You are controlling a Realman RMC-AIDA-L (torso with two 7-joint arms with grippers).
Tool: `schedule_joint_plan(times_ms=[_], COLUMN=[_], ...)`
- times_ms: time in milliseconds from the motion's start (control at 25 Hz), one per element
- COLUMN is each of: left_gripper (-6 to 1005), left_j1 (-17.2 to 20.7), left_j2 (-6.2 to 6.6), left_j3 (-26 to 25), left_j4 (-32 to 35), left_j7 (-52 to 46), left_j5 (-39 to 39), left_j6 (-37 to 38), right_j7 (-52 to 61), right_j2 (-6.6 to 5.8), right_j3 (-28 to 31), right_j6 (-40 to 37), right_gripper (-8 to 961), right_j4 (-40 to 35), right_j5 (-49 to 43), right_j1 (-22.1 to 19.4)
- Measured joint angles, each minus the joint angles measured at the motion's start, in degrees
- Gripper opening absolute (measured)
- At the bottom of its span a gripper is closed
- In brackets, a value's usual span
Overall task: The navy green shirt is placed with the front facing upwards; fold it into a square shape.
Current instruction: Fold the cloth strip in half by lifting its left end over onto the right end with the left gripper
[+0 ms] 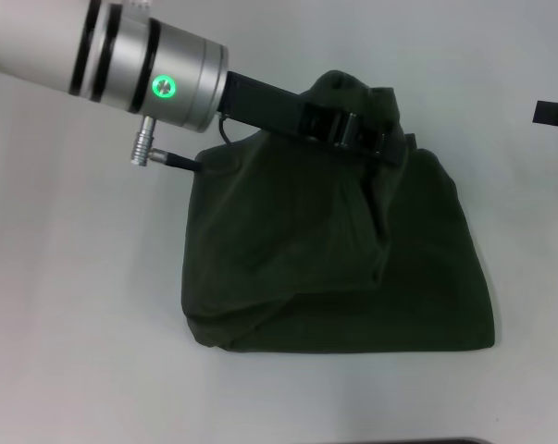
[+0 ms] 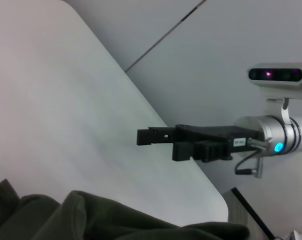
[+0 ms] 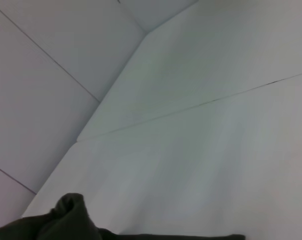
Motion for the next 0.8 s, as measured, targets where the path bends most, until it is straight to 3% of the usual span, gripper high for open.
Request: schedule_joint_plan(times_ms=[360, 440, 800], left_gripper=[19, 189, 557], left_j1=[-0.3, 0.4, 4.4], left_j2=[-0.12, -0.06, 0.35], left_j3=[0.2, 0.3, -0.3], left_j4=[5.7, 5.8, 2.9], left_j7=[3.1, 4.2, 6.7], left_j5=[-5.7, -7.3, -8.6], left_j6=[-4.8, -4.6, -5.2], right_j7=[0.0, 0.0, 0.4], right_j2=[0.08, 0.03, -0.15], right_j3=[0.0, 0.0, -0.2], right_j6=[0.0, 0.0, 0.0], right_gripper=[895, 895, 896], right_j4=[0.0, 0.0, -0.1], right_j5=[0.0, 0.0, 0.0], right_j1=[0.1, 0.1, 0.3])
